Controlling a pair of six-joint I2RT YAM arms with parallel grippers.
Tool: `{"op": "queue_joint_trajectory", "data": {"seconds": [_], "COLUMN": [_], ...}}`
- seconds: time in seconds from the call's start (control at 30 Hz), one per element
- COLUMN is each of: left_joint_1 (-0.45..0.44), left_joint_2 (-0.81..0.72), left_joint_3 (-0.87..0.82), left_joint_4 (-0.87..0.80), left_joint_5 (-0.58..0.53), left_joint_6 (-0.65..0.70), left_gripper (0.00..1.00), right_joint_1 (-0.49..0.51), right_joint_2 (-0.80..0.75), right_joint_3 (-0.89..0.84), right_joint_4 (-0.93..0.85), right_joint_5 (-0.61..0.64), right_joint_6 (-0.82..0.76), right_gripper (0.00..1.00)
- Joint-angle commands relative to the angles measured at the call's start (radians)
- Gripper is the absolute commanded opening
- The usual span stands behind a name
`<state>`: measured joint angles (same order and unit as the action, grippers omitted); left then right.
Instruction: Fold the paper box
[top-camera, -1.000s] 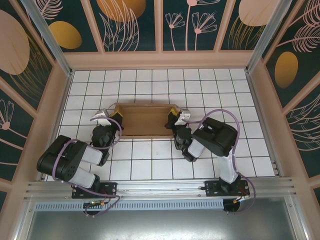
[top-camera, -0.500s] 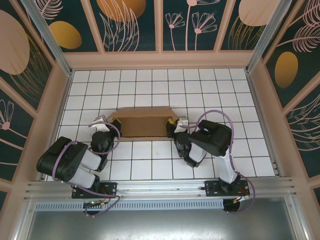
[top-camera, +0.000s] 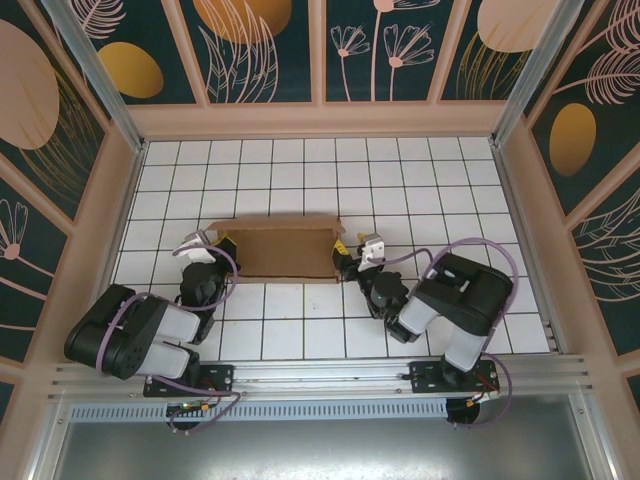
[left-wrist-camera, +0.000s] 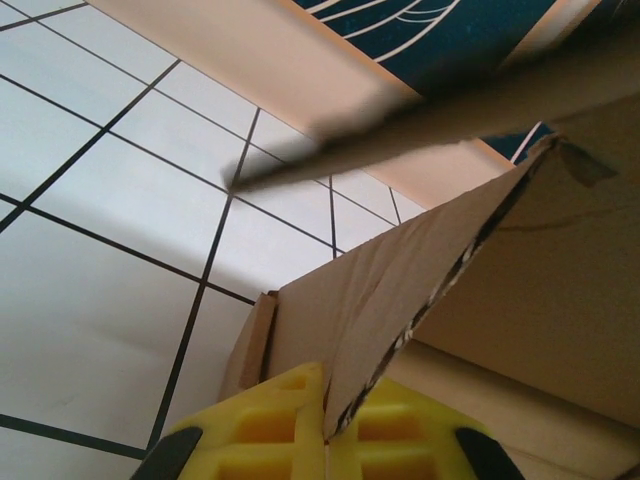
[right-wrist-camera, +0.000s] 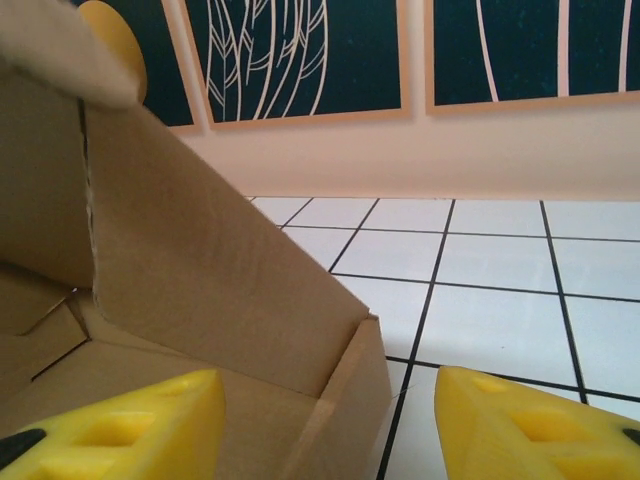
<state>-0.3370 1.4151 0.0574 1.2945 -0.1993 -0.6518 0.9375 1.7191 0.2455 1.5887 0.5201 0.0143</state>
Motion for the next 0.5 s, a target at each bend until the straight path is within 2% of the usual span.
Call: {"op": "queue_joint_trajectory", "data": {"seconds": [0.0,0.1,0.23,0.37,0.47], "left_joint_1": [-0.003,-0.003,-0.003,-0.008,-0.022], "left_joint_2": [-0.001,0.010,0.020,0.035,0.063], "left_joint_3": [0.007,0.018,0.026,0.038,0.062], "left_joint_4": [-0.122,-0.119,-0.115,-0.114,-0.112], "left_joint_5": [-0.021,-0.017,0.000,0.032,0.056], "left_joint_6": [0.009,0.000,-0.026,-0.042,-0.043], "left_gripper": [0.06,0.06,0.06,0.07,0.09], "right_joint_1": [0.011,0.018,0.080,0.109,0.109], "right_joint_2": [-0.112,-0.200,-0.356,-0.597,-0.780], "right_joint_3": [-0.022,-0.041,-0.051,-0.058,-0.080], "right_joint_4": [-0.156,-0.258,-0.432,-0.638,-0.722], "right_joint_5": [-0.027,-0.113,-0.142,-0.065,-0.153], "right_joint_6": [-0.025,-0.014,-0.022,0.035,0.009], "right_gripper": [0.60,0.61,0.59,0.48,0.41]}}
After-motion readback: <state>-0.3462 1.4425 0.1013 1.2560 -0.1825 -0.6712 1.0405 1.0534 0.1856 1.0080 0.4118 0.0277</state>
